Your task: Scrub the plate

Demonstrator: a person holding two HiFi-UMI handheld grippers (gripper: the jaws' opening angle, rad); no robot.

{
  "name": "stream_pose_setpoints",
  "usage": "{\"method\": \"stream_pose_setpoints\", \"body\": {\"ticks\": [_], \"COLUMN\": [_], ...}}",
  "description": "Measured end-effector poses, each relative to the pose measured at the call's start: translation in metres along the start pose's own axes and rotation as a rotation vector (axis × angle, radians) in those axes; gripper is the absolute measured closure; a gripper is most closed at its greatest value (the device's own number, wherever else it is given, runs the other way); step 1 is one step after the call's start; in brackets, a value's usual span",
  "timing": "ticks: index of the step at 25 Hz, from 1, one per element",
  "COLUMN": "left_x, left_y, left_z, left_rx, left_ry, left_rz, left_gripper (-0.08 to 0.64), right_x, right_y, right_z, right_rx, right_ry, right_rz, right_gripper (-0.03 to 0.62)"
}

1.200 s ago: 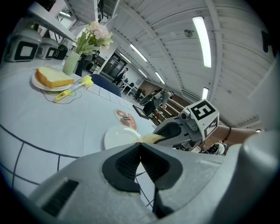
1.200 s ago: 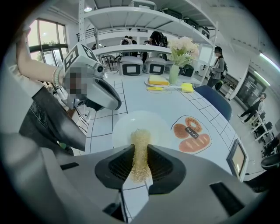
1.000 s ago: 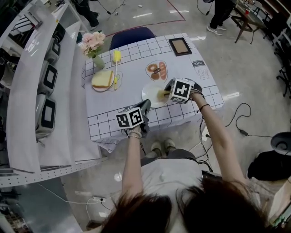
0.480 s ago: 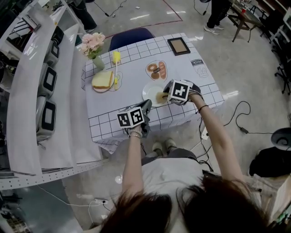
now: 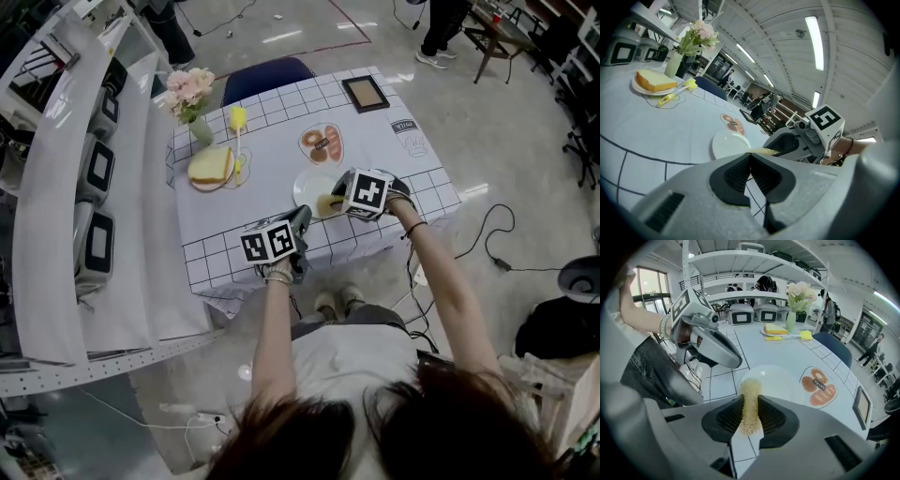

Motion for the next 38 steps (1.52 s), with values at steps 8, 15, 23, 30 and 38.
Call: {"method": "stream_pose_setpoints", "body": {"ticks": [8,15,23,30,38], "left_x": [0.007,0.007,0.01,0.015,0.017], "left_y": [0.005,0.009,0.016,0.017,0.025], "left_z": [0.001,0.003,-0.001,-0.008,-0.009], "left_rx": [0.013,0.007,0.003,0.011,0.03], "left_ry": [-0.003,0.005,0.001,-0.025,-0.036], "left_rz": [-0.007,-0.01,-0.046,-0.042,-0.066], "left_gripper": [0.549,0.549,0.549,0.549,0.549], "right_x": [-0.006,-0.013,-0.02,-0.026,-0.032], "right_y": [0.008,0.007,0.0,-0.007,-0.02], "right_z": [-0.012,-0.025,-0.034,-0.041,-0.047], "right_rx": [0.004,0.028,0.055,0.072,0.095], "right_ry": [-0.038,-0.068,-0.072,-0.082,-0.082], "right_rz": [0.002,-0.012,-0.016,-0.035,-0.038], "right_gripper": [0.505,0.506,0.505,0.505,0.505]}}
Point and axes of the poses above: the fingertips, and each gripper's own axes: x backward along the fingers, y to its left, z out of its underside, the point moved 10 cm from there along x, backward along the fingers, and after that the axes turned 13 degrees about x, right-handed, at the moved point
